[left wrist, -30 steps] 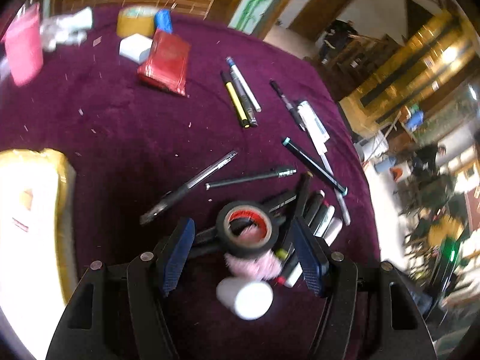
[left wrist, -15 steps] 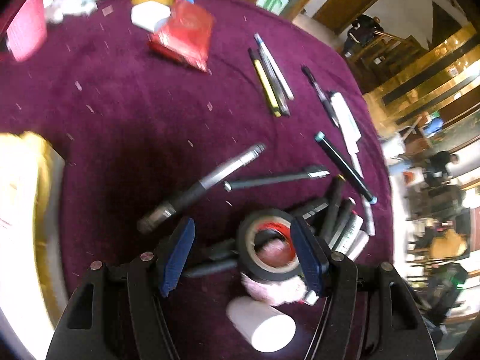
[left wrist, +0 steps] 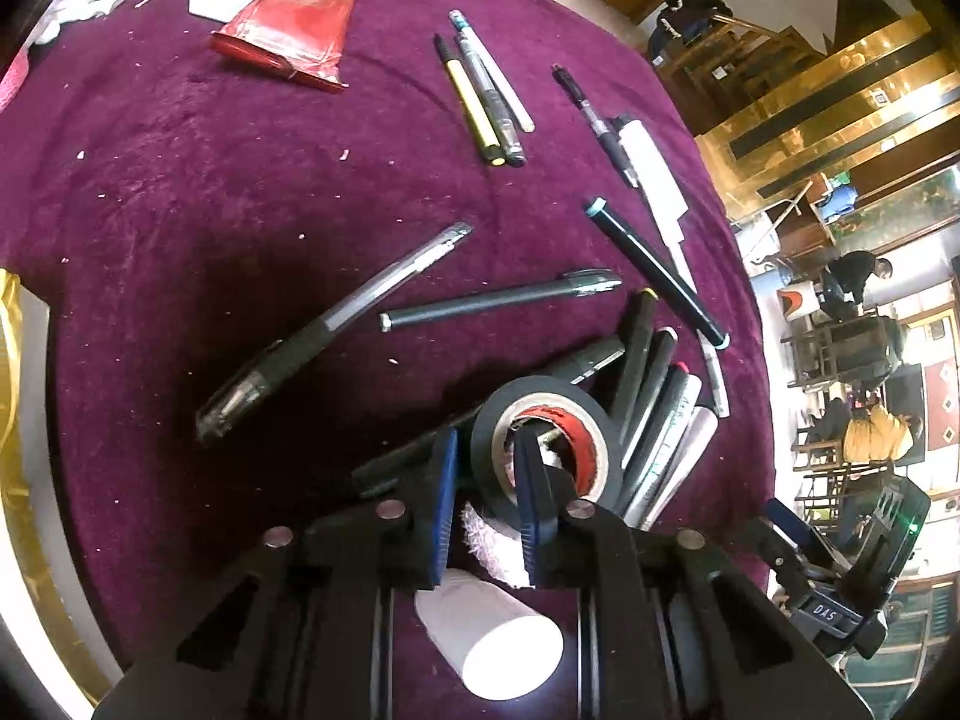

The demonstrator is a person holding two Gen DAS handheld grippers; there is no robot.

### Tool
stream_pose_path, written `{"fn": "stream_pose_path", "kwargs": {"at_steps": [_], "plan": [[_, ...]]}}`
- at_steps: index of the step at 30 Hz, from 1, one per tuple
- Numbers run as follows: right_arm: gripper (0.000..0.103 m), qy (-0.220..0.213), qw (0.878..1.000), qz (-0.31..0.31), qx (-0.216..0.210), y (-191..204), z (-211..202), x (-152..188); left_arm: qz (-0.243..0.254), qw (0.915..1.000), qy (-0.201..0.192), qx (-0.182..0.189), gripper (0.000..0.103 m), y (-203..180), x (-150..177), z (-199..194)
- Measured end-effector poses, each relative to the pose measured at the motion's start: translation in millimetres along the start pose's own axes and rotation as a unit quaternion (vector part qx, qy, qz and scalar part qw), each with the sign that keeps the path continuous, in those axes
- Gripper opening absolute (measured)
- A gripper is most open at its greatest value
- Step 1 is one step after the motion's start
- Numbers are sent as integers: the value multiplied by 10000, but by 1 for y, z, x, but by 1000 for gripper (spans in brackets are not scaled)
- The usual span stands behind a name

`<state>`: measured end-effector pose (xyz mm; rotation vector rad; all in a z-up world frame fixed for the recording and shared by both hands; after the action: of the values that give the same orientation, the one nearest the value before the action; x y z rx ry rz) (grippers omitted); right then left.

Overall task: Organize objects
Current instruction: 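Reach the left tool into the pile and grasp a black marker, then carry the black marker toward the tray with the left tool while the right tool grasps a clear ballpoint pen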

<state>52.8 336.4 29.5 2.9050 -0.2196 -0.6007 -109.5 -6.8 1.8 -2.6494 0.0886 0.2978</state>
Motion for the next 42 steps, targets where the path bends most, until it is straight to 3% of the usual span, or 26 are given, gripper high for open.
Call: {"fn": "stream_pose_path", "kwargs": {"at_steps": [7,12,15,18,20,24,27,30,35,42], "plan": [[103,44,10000,11,10,-1,1,2,536,9973,-41,-492,16,-22,-3,6],[103,44,10000,-36,23,0,1,4,1208,9876,-31,-999,18,-46,-2,18],[103,50,10000,-44,48,-1,1,5,1395,9878,244,-642,18,-60,8,22],[103,58,10000,-27,59,-3,2,5,1535,9862,608,141,18,-74,19,22],[103,74,10000,-6,58,-5,3,6,1565,9842,680,465,18,-79,22,16],[103,117,9999,7,48,-6,5,6,1298,9904,247,394,21,-66,4,-4],[103,135,9999,15,44,-6,7,8,1001,9949,-86,37,22,-43,-12,-13],[103,169,9998,11,43,-6,8,9,1315,9903,-25,-437,22,-35,-14,-6],[103,196,9998,-26,49,-5,11,10,2180,9664,221,-1347,23,-41,-3,24],[103,197,9997,-91,94,-6,13,13,2777,9429,153,-1834,23,-49,-8,40]]}}
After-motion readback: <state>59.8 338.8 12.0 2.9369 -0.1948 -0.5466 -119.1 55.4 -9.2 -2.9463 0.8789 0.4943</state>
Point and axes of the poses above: each gripper's, at about its wrist camera, not at the fingertips, and z roughly the way its jaws point, y to its left, x to its underside, the point moved 3 cm from there along z, roughly the way its jaws point
